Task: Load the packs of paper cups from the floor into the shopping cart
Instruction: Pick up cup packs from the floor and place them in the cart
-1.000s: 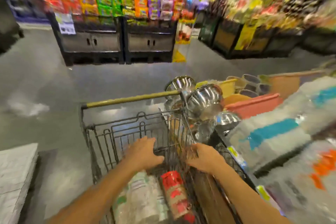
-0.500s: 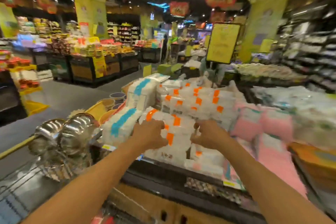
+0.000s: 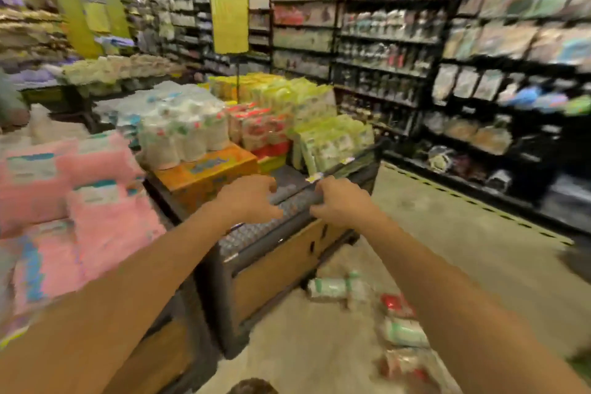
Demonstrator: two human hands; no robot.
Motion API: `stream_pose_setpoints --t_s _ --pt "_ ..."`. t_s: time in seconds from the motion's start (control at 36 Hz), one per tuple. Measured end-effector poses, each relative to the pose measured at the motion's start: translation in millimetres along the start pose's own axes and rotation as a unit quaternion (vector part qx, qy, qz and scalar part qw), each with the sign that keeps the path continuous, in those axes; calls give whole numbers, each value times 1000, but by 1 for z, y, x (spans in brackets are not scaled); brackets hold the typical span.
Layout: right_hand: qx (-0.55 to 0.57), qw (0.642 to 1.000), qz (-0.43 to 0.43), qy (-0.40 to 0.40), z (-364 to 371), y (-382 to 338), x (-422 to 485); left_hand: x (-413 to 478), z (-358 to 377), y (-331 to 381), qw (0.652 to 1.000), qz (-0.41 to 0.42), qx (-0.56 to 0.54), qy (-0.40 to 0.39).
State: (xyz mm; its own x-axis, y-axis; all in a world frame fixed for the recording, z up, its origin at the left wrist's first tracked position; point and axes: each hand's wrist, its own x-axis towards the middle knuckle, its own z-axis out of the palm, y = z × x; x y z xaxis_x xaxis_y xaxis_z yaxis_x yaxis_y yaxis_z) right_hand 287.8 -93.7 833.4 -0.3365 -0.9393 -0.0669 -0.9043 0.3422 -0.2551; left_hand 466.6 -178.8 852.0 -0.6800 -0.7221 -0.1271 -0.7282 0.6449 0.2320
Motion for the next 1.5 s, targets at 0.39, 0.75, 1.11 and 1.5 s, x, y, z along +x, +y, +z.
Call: stream_pose_setpoints --t_s 0.39,0.75,1.11,1.5 --pt "45 969 243 23 -6 273 28 225 103 208 973 199 11 -120" --pt "122 926 355 -49 64 372 185 462 189 190 951 202 10 -234" --pt "203 901 352 -150 281 518 388 665 395 142 948 74 -80 -298" --pt "261 876 356 -196 707 652 529 818 822 4 917 27 -27 -398"
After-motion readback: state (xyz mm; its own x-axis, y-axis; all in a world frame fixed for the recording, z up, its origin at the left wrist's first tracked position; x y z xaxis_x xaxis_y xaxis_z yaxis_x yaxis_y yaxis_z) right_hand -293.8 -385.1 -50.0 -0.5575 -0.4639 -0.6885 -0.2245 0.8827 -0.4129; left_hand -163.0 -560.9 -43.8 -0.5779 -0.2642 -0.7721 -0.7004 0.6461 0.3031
